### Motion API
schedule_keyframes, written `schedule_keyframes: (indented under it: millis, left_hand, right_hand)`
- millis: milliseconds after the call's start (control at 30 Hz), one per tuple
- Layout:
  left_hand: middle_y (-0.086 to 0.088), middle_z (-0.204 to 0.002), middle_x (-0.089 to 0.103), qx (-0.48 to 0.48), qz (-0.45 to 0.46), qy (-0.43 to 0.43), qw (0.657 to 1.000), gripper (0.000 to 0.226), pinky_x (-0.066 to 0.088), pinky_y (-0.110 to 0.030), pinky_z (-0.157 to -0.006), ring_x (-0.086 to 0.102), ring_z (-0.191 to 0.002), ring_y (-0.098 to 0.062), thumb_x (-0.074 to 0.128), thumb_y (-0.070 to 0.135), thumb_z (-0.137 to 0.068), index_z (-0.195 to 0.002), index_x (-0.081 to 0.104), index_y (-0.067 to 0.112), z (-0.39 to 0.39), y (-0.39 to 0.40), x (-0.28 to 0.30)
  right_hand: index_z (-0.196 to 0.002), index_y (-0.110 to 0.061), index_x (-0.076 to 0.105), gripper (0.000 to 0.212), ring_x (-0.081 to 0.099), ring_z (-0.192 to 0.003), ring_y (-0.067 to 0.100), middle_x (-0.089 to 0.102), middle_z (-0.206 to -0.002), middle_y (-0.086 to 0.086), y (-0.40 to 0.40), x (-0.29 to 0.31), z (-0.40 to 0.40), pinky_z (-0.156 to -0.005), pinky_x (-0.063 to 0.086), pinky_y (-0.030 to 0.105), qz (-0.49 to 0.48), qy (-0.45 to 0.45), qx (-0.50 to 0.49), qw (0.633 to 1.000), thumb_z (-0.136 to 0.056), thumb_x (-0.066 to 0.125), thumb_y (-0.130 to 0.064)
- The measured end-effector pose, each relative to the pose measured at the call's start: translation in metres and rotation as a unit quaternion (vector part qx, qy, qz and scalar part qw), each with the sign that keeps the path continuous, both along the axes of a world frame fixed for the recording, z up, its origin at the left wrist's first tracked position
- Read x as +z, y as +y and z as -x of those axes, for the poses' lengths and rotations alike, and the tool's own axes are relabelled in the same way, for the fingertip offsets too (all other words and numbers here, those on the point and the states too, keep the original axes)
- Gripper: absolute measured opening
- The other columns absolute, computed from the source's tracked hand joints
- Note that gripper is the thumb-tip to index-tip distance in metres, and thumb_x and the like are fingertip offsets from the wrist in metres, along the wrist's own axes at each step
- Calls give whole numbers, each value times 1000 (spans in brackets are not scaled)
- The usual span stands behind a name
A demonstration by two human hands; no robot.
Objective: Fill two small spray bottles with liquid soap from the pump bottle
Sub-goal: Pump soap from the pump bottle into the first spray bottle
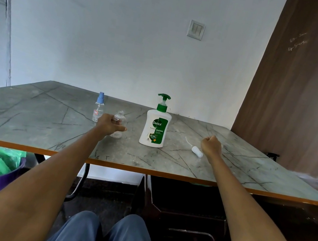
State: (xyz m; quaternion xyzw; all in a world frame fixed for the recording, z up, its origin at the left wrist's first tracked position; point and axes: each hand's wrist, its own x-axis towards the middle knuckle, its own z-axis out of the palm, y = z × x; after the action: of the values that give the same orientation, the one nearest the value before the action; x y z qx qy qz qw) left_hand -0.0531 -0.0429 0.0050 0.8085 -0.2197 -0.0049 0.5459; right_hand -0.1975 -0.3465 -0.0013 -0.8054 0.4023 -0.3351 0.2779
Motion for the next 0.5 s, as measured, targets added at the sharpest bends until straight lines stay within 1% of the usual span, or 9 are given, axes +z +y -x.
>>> schedule_keyframes:
  millis: [100,167,200,267,333,400,500]
  left_hand:
    - [-22,-114,62,-1,5,4,1000,42,43,-36,-93,57,-109,-34,72,12,-77,-112,58,-7,0,0,0]
    - [-23,-114,62,-1,5,2,1000,41,43,-35,-92,57,-108,-35,72,12,-77,-111,58,-7,0,0,0]
    - [-23,-114,62,-1,3,1,1000,41,43,-35,-91,57,-107,-35,72,12,-78,-111,58,-7,0,0,0]
    - [-24,-114,62,-2,3,-4,1000,40,42,-33,-88,57,-100,-33,71,12,-78,-110,58,-8,1,-1,0]
    - [-24,-114,61,-4,3,-4,1000,40,41,-32,-86,55,-95,-28,71,11,-78,-111,58,-8,1,0,0]
    - [-24,-115,61,-5,4,-3,1000,41,41,-33,-87,57,-101,-32,71,11,-78,-111,58,-8,0,0,0]
    - [-23,-117,61,-3,2,-2,1000,43,43,-35,-92,56,-110,-35,71,13,-78,-114,57,-7,0,0,0]
  right_hand:
    - [-107,-6,53,28,51,-96,26,54,-99,12,1,-2,1,-85,41,37,-6,15,4,1000,-94,36,-23]
    - [-104,-7,53,25,54,-101,28,56,-100,13,1,-3,1,-88,41,39,-7,15,4,1000,-94,37,-24]
    - [-99,-8,54,23,55,-101,28,57,-95,11,0,-4,0,-87,42,38,-4,15,7,1000,-94,39,-24]
    - [-84,-13,55,14,55,-94,26,55,-83,3,0,-3,0,-83,43,36,4,24,21,999,-88,49,-25]
    - [-82,-16,61,9,58,-92,21,59,-84,-2,2,-3,2,-83,45,34,17,64,37,997,-80,65,-23]
    - [-79,-13,66,11,62,-90,21,67,-88,0,4,-4,3,-85,47,36,25,84,48,995,-74,72,-20]
    - [-83,-5,71,17,64,-88,22,71,-89,4,7,-4,2,-86,49,38,20,75,55,995,-71,73,-18]
